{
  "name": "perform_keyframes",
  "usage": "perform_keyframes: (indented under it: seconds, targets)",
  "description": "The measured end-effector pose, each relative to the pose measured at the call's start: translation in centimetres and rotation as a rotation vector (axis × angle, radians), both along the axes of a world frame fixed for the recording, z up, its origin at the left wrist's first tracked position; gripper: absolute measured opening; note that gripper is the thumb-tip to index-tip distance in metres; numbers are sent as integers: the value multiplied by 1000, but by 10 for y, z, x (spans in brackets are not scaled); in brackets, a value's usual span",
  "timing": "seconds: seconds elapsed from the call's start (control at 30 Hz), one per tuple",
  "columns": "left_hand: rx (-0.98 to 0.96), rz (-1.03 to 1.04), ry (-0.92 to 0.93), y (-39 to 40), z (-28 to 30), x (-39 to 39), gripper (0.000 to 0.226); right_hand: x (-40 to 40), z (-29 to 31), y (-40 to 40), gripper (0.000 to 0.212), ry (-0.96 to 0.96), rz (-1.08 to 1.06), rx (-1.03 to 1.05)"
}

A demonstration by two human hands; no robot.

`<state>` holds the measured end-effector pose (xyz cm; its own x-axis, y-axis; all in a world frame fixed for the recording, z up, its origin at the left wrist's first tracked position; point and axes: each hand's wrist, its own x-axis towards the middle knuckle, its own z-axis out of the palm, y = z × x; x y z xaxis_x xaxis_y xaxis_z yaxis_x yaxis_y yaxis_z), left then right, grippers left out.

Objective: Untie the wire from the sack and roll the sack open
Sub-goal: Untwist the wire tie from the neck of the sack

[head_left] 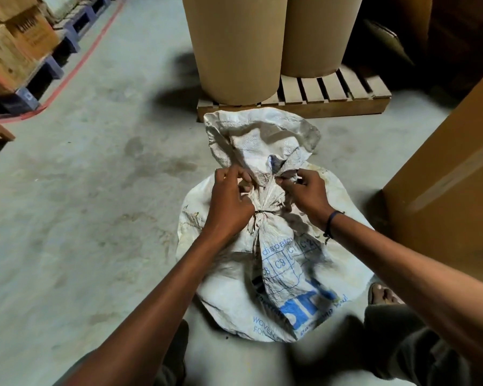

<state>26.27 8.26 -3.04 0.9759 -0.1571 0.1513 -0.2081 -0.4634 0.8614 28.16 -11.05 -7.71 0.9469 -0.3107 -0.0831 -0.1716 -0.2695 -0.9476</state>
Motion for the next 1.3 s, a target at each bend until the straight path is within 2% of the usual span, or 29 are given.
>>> perform_keyframes:
  seconds: [0.07, 0.13, 0.2, 0.27, 0.33, 0.47, 0.53, 0.57, 0.63, 0.67, 0.77, 0.83, 0.9, 0.93, 1.0, 1.07, 1.2, 1.3]
  targets:
    - [186, 24, 107, 4, -5, 1, 25, 4, -2, -8, 4, 40, -23, 155]
    - [287, -15, 275, 4, -13, 0, 42, 6, 0, -15, 12, 70, -35, 276]
    - [200, -15, 367, -1, -21, -4, 49, 2, 5, -15, 22, 81, -30, 320]
    - [136, 66, 333, -6, -27, -5, 43, -4, 11, -10, 35, 109, -106, 366]
    - [92, 157, 285, -9, -29, -3, 35, -16, 19, -2, 48, 152, -260, 245]
    - [20, 182, 262, -20, -27, 3, 28, -47, 24, 18, 47, 40, -367, -158]
    - [11, 195, 261, -26, -26, 5, 27, -57, 33, 21, 48, 49, -271, -295]
    - [8, 207, 259, -28, -25, 6, 27, -61, 38, 19, 52, 113, -148, -384]
    - [-7, 226, 262, -30, -25, 9, 28, -68, 56, 12, 59, 239, 151, -666]
    - [-20, 227, 270, -31, -25, 11, 28, -72, 65, 8, 56, 222, 232, -829]
    - [-41, 170, 311, -32, -22, 15, 27, -76, 95, -7, 42, 31, 183, -1147]
    - [-37, 75, 344, -34, -21, 15, 23, -72, 108, -14, 36, 46, 196, -1253]
    - [-15, -27, 349, -38, -20, 12, 16, -65, 113, -17, 20, -34, 317, -1268]
    - [10, -63, 343, -41, -20, 10, 20, -61, 112, -18, 16, -127, 406, -1241]
    - [41, -97, 356, -47, -19, 5, 28, -55, 103, -24, 27, -290, 635, -1181]
    - [62, -77, 346, -50, -18, 2, 28, -45, 86, -38, 34, -279, 788, -1188]
    - [40, -31, 285, -50, -19, -1, 31, -36, 64, -71, 51, -121, 855, -1179]
    - [52, -38, 254, -51, -16, -4, 33, -35, 69, -82, 43, -166, 825, -1200]
